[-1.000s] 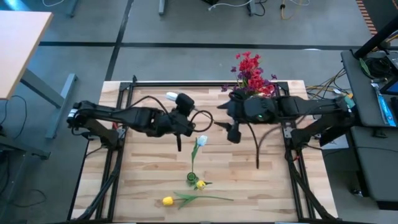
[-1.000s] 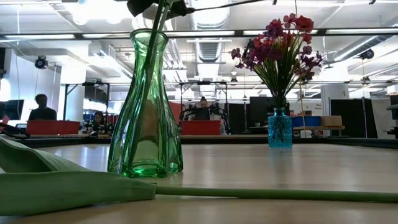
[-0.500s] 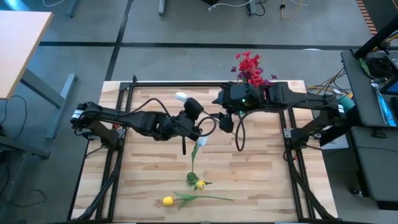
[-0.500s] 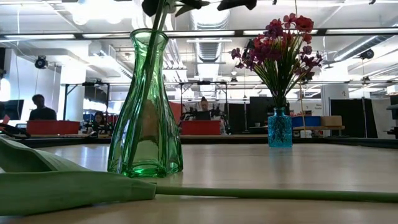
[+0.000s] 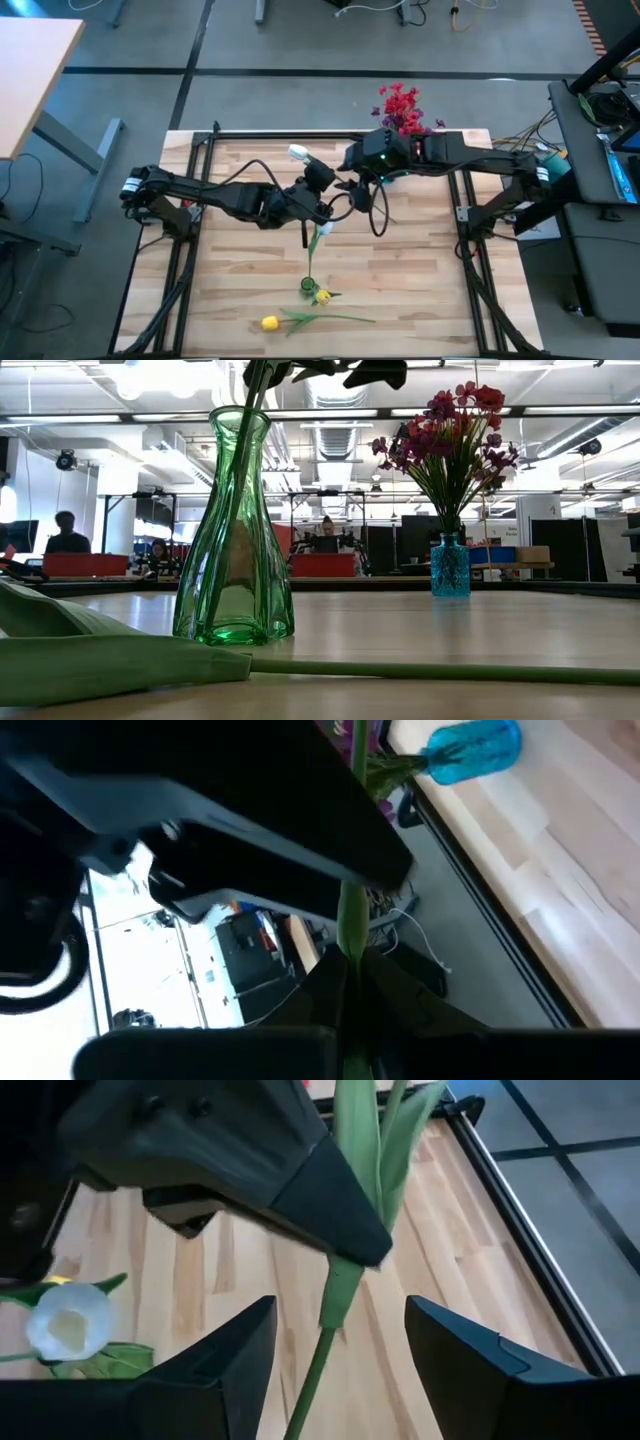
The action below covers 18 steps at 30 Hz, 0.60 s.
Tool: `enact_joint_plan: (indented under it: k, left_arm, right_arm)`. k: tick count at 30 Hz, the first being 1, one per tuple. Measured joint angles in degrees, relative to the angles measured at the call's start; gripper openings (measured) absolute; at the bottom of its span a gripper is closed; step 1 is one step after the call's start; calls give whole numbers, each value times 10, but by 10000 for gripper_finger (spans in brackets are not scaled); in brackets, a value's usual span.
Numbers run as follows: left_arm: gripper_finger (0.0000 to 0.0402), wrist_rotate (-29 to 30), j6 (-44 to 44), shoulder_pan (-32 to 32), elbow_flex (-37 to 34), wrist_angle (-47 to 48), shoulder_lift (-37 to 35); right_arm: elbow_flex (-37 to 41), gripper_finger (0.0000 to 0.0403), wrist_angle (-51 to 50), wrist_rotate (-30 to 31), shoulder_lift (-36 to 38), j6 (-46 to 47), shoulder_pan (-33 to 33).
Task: Sort flowers into vase by color
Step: Put the white flower into the green vase
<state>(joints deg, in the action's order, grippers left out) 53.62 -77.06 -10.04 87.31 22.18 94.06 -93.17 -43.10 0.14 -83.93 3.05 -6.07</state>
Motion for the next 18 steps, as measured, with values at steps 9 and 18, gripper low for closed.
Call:
enact_joint_plan:
  k: [9, 18]
  left_arm:
    - [7, -1, 2, 0, 3, -9, 0]
    - [104, -3, 102, 0, 3, -11, -6]
  right_arm:
    - [0, 132, 3, 3, -15, -10, -3]
    - [0, 10, -8, -1, -8, -22, -2]
